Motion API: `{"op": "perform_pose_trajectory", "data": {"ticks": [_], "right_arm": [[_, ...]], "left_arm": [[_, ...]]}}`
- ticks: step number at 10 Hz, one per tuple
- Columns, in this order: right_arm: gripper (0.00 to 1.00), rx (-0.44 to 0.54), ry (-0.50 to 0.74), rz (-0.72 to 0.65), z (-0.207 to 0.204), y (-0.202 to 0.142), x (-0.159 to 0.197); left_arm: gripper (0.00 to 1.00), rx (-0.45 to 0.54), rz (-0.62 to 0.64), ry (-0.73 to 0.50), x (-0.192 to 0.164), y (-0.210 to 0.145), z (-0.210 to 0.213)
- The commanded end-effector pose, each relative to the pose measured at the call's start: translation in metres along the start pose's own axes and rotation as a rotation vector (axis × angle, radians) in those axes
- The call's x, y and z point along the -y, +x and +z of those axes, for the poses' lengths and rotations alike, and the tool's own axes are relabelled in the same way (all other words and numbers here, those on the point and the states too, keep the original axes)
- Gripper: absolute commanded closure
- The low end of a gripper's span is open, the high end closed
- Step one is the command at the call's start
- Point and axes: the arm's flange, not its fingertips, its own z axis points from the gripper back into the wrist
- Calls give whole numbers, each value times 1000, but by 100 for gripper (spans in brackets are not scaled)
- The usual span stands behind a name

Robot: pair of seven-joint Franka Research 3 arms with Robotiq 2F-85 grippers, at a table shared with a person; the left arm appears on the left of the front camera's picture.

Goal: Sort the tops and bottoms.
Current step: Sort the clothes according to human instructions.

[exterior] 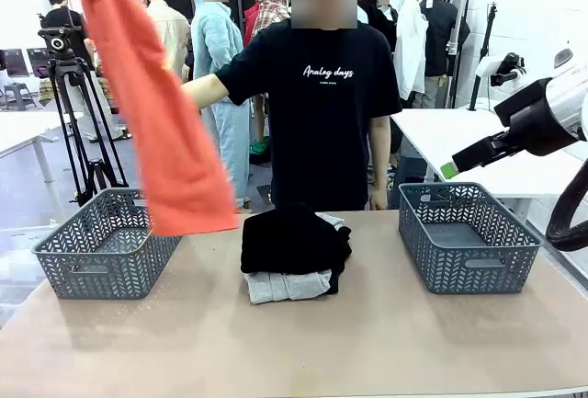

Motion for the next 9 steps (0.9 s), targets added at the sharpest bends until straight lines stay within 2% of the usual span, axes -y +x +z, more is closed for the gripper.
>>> {"op": "perform_pose_trajectory", "data": {"ticks": [1, 4, 5, 6, 9], "right_arm": [[0, 12, 20, -12, -2, 1, -1], [0, 12, 20, -12, -2, 1, -1], [0, 12, 20, -12, -2, 1, -1], [0, 12, 20, -12, -2, 1, -1], [0, 12, 20, -12, -2, 1, -1]], "left_arm": [[100, 49, 83, 65, -9, 25, -13], [100, 98, 213, 78, -22, 21, -66], [100, 52, 267, 82, -23, 14, -77], [100, 54, 163, 80, -19, 37, -52], [100, 54, 163, 80, -19, 37, -52]]}}
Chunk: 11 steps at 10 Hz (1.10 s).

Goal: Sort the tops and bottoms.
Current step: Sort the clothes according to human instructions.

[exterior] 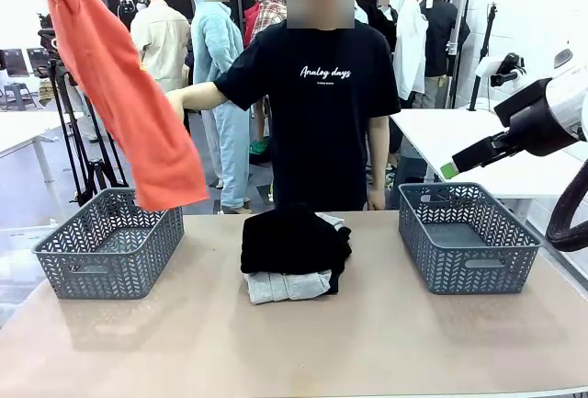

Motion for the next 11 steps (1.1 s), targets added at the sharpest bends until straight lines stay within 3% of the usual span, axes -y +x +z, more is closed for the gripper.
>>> {"op": "perform_pose_trajectory", "data": {"ticks": [1, 4, 7, 9, 11], "right_arm": [[0, 12, 20, -13, -2, 1, -1], [0, 12, 20, -13, -2, 1, -1], [0, 12, 20, -13, -2, 1, -1], [0, 12, 20, -13, -2, 1, -1], [0, 12, 20, -13, -2, 1, -1]], "left_arm": [[100, 5, -17, 0, -4, 1, 6], [100, -64, -3, -18, 12, -3, -34], [100, -20, 27, -59, 8, 21, -72], [100, -40, -87, -83, 0, 28, -109], [100, -139, -158, -228, 0, 8, -147]]}}
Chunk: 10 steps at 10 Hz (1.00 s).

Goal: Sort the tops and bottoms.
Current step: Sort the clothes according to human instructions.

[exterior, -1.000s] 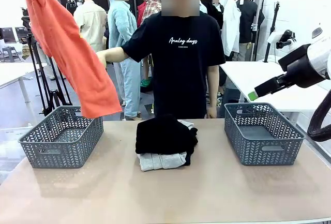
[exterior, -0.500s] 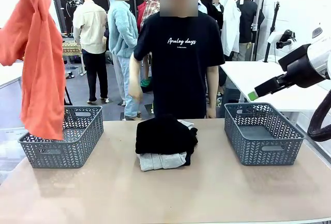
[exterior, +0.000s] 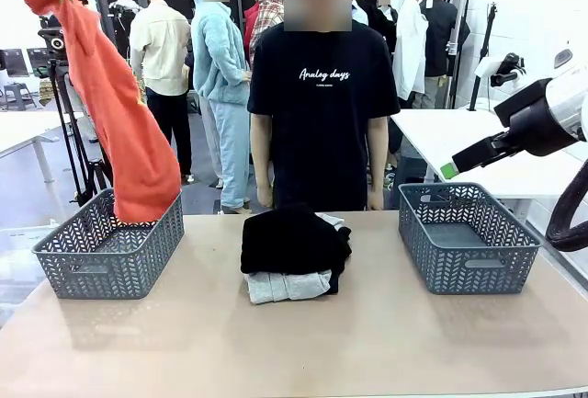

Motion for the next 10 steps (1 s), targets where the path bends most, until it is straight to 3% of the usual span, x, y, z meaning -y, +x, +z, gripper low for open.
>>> {"op": "perform_pose_trajectory", "data": {"ticks": [1, 3, 5, 7, 8, 10], "right_arm": [[0, 12, 20, -13, -2, 1, -1], [0, 12, 20, -13, -2, 1, -1], [0, 12, 20, -13, -2, 1, -1], [0, 12, 20, -13, -2, 1, -1], [0, 12, 20, -13, -2, 1, -1], [0, 12, 20, -13, -2, 1, -1]], "left_arm": [[100, -65, -65, -146, -18, -32, -32], [100, -161, -94, -47, -28, -62, -69], [100, -261, -116, -107, -33, -91, -73], [100, -351, -63, -28, -39, -118, -84], [100, -287, -90, -63, -15, -69, -85], [100, -287, -90, -63, -15, -69, -85]]}}
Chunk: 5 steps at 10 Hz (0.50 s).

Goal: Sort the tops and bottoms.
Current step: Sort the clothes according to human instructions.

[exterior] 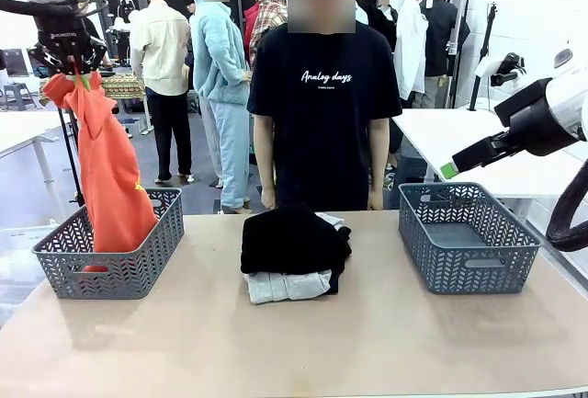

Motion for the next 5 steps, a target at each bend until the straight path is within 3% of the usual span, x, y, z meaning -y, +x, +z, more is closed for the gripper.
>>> {"op": "perform_pose_trajectory", "data": {"ticks": [1, 2, 3, 5], "right_arm": [[0, 12, 20, -13, -2, 1, -1], [0, 12, 20, -13, -2, 1, -1], [0, 12, 20, -13, -2, 1, -1], [0, 12, 20, -13, -2, 1, -1]], "left_arm": [[100, 27, -2, -8, 3, 14, 7], [100, 0, 0, 0, 0, 0, 0], [100, -107, -30, 28, -1, 2, -23], [100, -195, -105, -71, -16, -4, -79]]}}
